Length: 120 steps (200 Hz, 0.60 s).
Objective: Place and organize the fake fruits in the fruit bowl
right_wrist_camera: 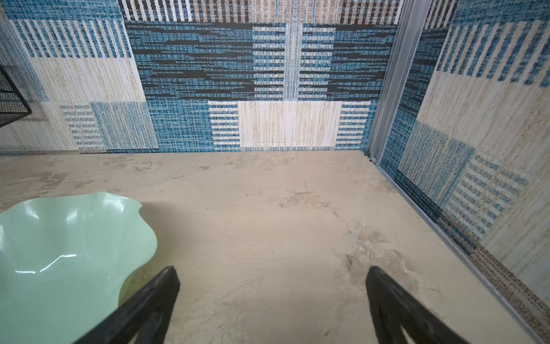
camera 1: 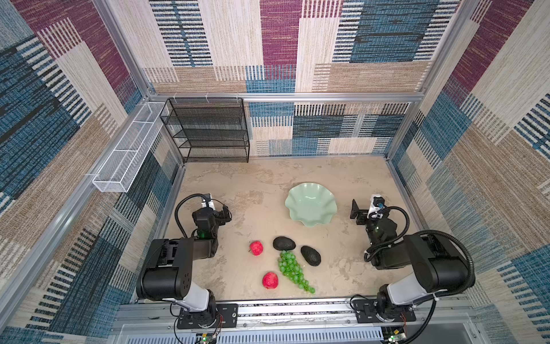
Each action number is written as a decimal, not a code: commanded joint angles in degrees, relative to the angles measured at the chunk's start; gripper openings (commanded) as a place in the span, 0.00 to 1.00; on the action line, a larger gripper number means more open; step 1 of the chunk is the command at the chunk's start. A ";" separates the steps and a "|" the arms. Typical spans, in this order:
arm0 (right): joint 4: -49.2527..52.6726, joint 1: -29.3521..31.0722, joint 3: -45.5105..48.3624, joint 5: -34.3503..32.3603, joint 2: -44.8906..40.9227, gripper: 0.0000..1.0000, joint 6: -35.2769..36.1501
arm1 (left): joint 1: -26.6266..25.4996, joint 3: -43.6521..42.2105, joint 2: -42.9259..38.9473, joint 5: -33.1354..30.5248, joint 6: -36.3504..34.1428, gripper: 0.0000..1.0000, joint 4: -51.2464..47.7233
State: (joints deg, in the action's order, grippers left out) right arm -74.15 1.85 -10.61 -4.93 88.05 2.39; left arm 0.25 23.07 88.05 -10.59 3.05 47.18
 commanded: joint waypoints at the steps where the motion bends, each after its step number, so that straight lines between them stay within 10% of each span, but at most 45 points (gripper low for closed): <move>1: -1.79 0.00 -0.37 0.40 0.02 1.00 -0.38 | 0.01 0.10 -0.12 -1.10 -0.81 0.99 1.69; 120: -0.82 -0.53 -0.81 1.24 -0.04 1.00 -0.81 | 0.00 0.22 0.01 -0.92 -0.76 0.99 1.42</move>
State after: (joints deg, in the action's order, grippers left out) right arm -73.76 1.37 -11.20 -4.12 88.05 2.37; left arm 0.25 23.07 88.05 -10.57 3.05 47.18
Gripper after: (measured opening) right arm 0.996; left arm 0.993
